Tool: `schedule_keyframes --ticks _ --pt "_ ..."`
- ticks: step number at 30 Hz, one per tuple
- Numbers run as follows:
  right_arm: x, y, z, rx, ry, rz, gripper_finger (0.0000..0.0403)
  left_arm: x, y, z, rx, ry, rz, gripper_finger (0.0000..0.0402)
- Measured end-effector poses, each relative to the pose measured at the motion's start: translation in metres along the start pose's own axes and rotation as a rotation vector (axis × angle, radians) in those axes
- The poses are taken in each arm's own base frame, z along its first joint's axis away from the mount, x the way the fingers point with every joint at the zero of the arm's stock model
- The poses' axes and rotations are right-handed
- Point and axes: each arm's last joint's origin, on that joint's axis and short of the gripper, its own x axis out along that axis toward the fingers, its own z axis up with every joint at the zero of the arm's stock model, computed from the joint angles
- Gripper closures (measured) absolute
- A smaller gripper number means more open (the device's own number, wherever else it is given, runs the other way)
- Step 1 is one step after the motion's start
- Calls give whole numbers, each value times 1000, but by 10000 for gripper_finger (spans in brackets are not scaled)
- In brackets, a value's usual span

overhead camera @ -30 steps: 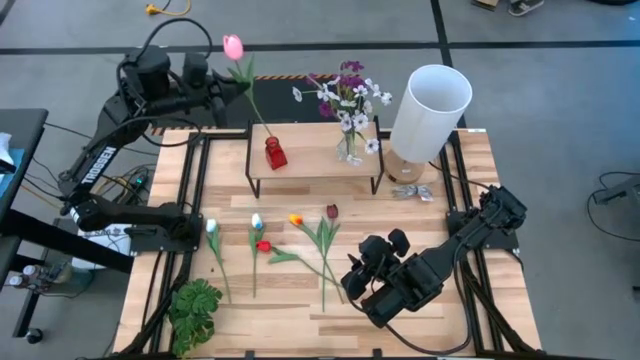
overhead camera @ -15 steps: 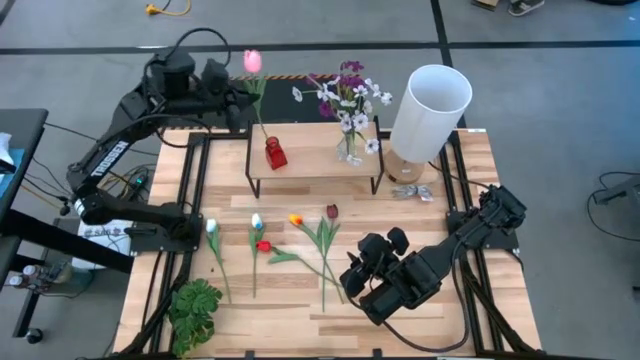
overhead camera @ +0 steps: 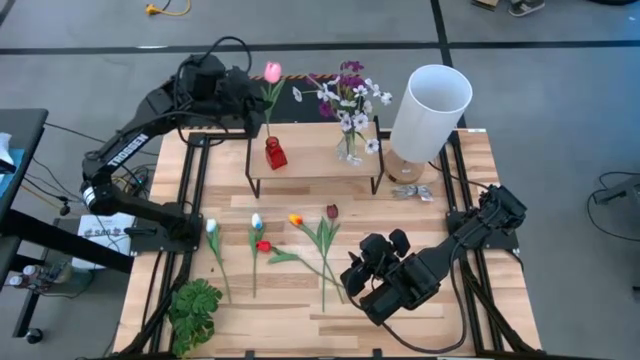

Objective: Pick and place flowers into a vace then onto a shelf
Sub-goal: Put the pink flower into the red vase on the shelf, then put the yellow flower into the red vase on the shelf

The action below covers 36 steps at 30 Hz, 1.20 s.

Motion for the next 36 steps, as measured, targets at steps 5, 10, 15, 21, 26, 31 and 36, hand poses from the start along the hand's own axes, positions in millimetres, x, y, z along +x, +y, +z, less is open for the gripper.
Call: schedule_keyframes --ticks 5,10,15,21,26,31,36 --pt "0 0 0 -13 1 0 230 0 -1 0 1 -5 -4 397" --pt "3 0 2 9 41 -3 230 0 -1 0 -4 -2 -7 367" --pt "4 -1 2 12 50 -4 228 0 -1 -1 -2 10 -9 324" --pt "3 0 0 7 108 6 219 -2 0 -14 -22 143 7 279" --pt "10 -1 5 63 203 -4 216 -16 -3 -19 -26 176 -29 265" --pt "37 -4 24 155 384 -22 220 -42 -10 -26 -31 199 -76 264" --pt "72 3 46 189 513 99 224 -78 -19 -36 -43 222 -103 264"
